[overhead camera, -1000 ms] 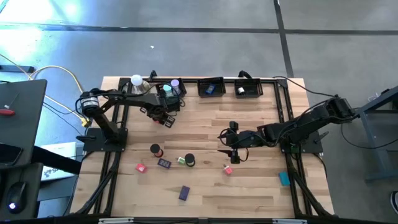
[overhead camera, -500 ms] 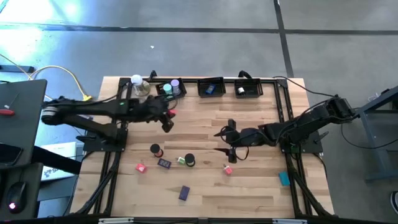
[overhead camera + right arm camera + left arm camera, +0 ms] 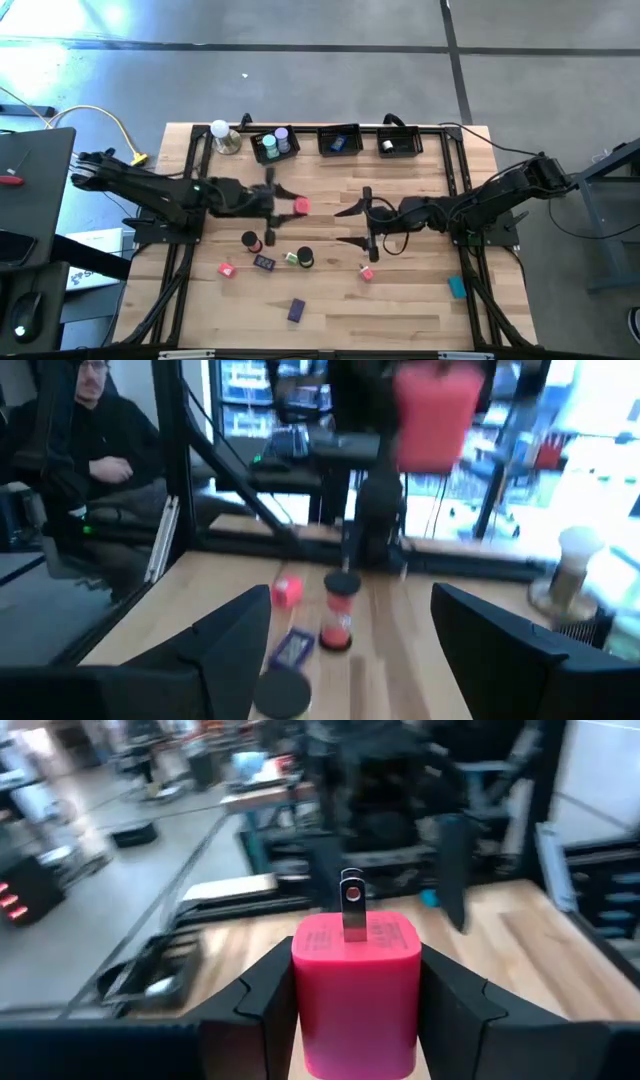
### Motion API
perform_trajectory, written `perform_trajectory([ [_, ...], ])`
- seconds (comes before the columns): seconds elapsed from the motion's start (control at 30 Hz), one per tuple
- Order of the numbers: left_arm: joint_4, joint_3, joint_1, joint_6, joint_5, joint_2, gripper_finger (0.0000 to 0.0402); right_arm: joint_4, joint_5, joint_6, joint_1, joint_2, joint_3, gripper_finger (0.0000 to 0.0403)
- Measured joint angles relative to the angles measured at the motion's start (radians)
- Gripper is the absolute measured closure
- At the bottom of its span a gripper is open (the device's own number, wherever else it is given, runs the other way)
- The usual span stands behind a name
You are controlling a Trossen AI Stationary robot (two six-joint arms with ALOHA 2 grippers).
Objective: Pick & Place Office items
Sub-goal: Put the top pink charger adapter into the right black bin
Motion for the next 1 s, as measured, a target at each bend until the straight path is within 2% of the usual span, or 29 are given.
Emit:
perform_trajectory([
  [0.27,0.24,-0.001,-0.004,0.06,0.058,0.185,0.0254,0.116,0.023,-0.18,0.009,0.0,0.0,0.0137],
  [0.5,0.387,0.0,-0.003,0.081,0.076,0.204,0.0254,0.103,0.111,-0.162,0.008,0.0,0.0,0.0137],
  [0.73,0.485,0.0,0.02,0.081,0.109,0.206,0.0254,0.14,0.11,-0.142,0.009,0.0,0.0,0.0137],
  [1.0,0.632,0.0,0.086,-0.012,0.218,0.288,0.0254,0.169,0.106,-0.082,-0.03,0.0,0.0,0.0137],
])
